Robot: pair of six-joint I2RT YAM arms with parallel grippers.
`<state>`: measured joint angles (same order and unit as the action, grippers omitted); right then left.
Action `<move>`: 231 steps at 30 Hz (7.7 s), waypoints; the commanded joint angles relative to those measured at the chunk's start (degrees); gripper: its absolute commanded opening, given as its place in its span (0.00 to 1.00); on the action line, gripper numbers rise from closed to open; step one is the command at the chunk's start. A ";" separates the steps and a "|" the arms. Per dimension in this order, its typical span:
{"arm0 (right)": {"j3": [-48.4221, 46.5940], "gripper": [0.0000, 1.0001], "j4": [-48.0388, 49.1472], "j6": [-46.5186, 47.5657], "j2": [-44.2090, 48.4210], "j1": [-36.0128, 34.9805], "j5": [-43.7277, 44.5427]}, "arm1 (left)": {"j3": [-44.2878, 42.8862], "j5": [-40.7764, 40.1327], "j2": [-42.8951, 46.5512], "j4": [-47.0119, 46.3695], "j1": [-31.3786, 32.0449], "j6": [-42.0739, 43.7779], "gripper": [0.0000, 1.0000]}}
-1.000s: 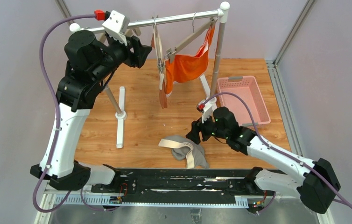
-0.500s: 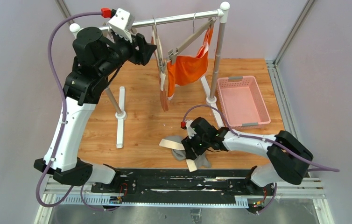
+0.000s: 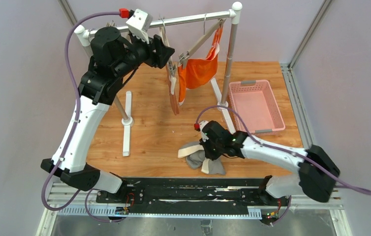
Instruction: Remove the underwear clipped to the hanger
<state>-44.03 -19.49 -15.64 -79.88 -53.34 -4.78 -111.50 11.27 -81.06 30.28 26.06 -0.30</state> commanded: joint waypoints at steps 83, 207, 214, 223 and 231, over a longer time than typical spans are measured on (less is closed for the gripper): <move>-4.55 0.73 14.60 5.62 16.23 45.17 -2.49 | 37.24 1.14 33.22 8.70 0.65 8.45 0.00; -3.06 0.61 100.15 -27.08 6.43 13.67 -31.55 | 68.36 25.56 32.26 -56.07 5.75 -24.63 0.00; -5.68 0.53 99.74 -26.92 4.29 13.31 -31.89 | 69.51 25.60 30.60 -60.14 7.29 -26.95 0.00; -7.12 0.03 96.64 -25.99 3.85 12.97 -33.01 | 69.55 25.11 29.21 -60.52 9.41 -26.86 0.00; -4.58 0.01 98.05 -24.71 6.63 12.93 -30.79 | 71.46 22.70 30.38 -60.62 9.53 -27.16 0.15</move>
<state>-49.01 77.49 -45.21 -75.33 -39.29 -37.04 -42.28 34.89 -50.94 -32.34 34.02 -26.61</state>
